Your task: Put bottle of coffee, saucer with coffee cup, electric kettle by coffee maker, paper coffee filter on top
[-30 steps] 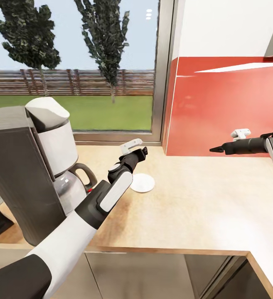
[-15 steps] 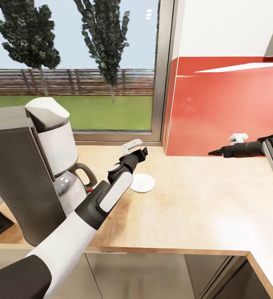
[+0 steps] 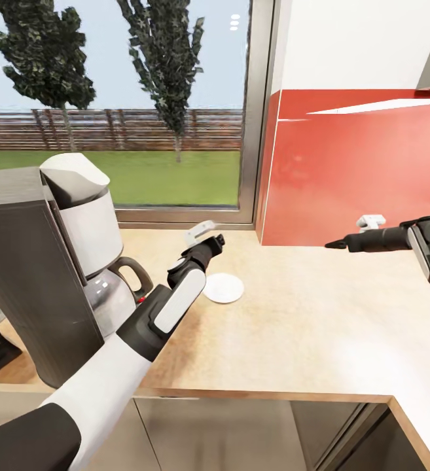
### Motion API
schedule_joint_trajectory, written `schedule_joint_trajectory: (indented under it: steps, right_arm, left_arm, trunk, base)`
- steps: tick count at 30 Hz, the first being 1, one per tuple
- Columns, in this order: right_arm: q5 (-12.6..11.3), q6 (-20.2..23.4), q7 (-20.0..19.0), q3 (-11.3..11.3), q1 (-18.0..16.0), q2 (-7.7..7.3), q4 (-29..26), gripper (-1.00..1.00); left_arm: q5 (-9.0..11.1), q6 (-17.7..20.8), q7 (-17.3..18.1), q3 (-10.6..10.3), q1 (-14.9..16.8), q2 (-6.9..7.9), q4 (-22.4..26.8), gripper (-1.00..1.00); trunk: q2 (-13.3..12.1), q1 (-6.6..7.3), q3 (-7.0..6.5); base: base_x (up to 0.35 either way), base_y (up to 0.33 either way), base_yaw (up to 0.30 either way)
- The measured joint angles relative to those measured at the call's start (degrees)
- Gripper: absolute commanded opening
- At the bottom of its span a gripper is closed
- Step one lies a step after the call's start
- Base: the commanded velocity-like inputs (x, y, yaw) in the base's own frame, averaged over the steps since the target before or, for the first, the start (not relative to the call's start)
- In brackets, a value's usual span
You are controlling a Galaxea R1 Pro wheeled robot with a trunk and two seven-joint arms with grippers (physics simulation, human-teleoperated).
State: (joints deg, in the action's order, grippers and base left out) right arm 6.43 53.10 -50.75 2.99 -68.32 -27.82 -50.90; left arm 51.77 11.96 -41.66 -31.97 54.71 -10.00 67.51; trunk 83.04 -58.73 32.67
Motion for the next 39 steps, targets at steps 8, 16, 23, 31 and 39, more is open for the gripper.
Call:
schedule_joint_trajectory:
  steps: [8, 16, 23, 31, 39]
  right_arm:
    - [0.00, -0.08, 0.02, 0.00, 0.00, 0.07, 0.58, 1.00]
    - [0.00, -0.12, 0.03, 0.00, 0.00, 0.09, 0.70, 1.00]
    - [0.00, -0.15, 0.03, 0.00, 0.00, 0.09, 0.74, 1.00]
    - [0.00, -0.14, 0.03, 0.00, 0.00, 0.09, 0.73, 1.00]
    - [0.00, -0.15, 0.03, 0.00, 0.00, 0.09, 0.71, 1.00]
  left_arm:
    - [0.11, -1.91, -6.85, 0.08, -1.43, 0.00, 0.14, 1.00]
    - [0.14, -2.09, -8.79, 0.12, -1.58, 0.00, 0.11, 1.00]
    - [0.15, -2.07, -8.95, 0.48, -1.83, 0.00, 0.03, 1.00]
    - [0.15, -2.15, -8.90, 0.54, -2.01, 0.00, 0.01, 1.00]
    - [0.15, -2.16, -8.90, 0.54, -2.03, 0.00, 0.01, 1.00]
  trunk:
    - [0.00, 0.00, 0.00]
    - [0.00, 0.00, 0.00]
    - [0.00, 0.00, 0.00]
    - [0.00, -0.02, 0.00]
    - [0.00, 0.00, 0.00]
  base:
    - [0.000, 0.000, 0.000]
    - [0.000, 0.000, 0.000]
    - [0.000, 0.000, 0.000]
    - [-0.080, 0.000, 0.000]
    - [-0.068, 0.000, 0.000]
